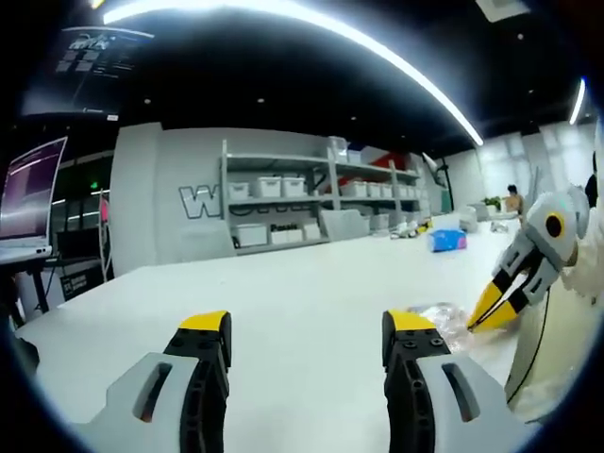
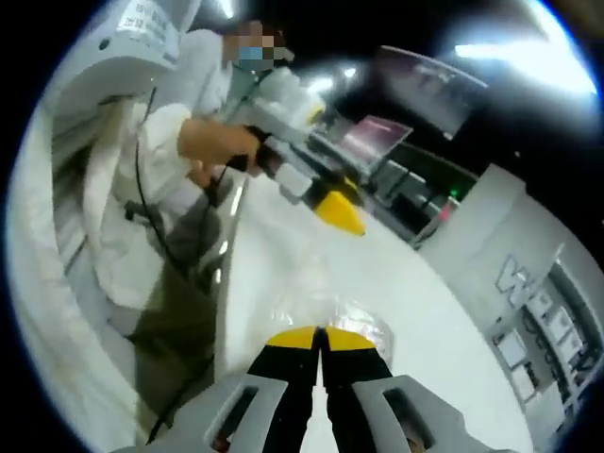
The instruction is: Open the resealable bag by pulling the two sides of the seal apart until the entire bag opening is separated and visibly accessible.
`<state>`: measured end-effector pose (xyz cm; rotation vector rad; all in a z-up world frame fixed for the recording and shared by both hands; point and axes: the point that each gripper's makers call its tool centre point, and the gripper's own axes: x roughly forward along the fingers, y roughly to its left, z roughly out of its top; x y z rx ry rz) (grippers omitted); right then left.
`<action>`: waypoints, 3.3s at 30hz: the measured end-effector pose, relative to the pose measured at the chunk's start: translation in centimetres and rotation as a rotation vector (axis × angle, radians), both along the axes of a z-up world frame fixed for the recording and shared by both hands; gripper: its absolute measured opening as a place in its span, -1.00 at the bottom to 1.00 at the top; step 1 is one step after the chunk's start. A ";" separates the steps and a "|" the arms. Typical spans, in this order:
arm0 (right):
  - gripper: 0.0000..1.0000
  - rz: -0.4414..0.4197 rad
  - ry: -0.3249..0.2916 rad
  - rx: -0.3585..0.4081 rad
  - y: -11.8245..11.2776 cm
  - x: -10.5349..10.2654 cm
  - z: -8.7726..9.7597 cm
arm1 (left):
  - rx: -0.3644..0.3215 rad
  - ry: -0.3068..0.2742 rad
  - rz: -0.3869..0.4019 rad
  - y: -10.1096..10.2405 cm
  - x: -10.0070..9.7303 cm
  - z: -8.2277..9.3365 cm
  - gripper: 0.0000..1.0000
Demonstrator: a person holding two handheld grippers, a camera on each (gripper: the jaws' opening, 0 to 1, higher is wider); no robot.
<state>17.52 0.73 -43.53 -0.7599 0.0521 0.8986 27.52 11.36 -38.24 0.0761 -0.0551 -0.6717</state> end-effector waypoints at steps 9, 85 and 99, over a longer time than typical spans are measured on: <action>-1.00 -0.014 0.027 0.036 0.1 -0.4 -0.3 | -0.002 0.003 -0.006 -0.1 -0.2 -0.1 0.27; -0.96 -0.152 0.259 0.256 4.5 0.1 -1.0 | 0.000 -0.013 -0.010 0.3 -1.3 0.1 0.27; -1.00 -0.177 0.327 0.317 4.3 0.4 -1.2 | 0.002 -0.007 -0.016 0.1 -1.3 -0.2 0.27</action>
